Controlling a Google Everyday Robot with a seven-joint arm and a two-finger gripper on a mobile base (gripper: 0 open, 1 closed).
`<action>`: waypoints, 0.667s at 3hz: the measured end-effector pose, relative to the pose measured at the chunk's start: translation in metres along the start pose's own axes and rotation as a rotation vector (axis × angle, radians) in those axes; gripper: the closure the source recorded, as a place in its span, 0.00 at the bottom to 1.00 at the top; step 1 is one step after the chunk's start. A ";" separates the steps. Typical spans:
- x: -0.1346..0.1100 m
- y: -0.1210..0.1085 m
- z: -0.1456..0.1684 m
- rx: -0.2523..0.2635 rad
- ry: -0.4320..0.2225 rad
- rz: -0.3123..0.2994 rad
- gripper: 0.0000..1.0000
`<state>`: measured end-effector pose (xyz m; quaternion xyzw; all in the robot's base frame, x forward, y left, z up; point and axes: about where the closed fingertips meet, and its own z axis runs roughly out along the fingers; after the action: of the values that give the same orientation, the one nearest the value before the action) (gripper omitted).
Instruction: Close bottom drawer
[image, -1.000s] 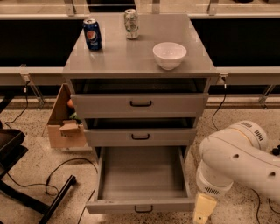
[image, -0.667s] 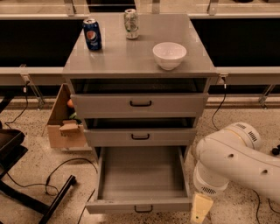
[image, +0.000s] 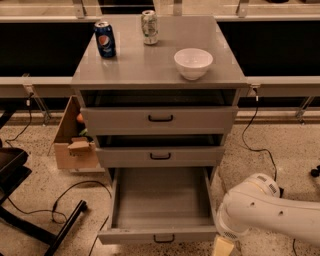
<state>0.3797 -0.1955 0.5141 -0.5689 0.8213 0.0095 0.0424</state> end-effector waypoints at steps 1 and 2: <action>0.016 0.008 0.058 0.011 -0.039 0.007 0.00; 0.030 0.026 0.104 -0.011 -0.080 0.047 0.00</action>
Offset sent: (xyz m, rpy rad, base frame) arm -0.0522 -0.0135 -0.1688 0.1410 -0.0093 -0.0910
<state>0.3511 -0.2078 0.4075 -0.5488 0.8320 0.0378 0.0721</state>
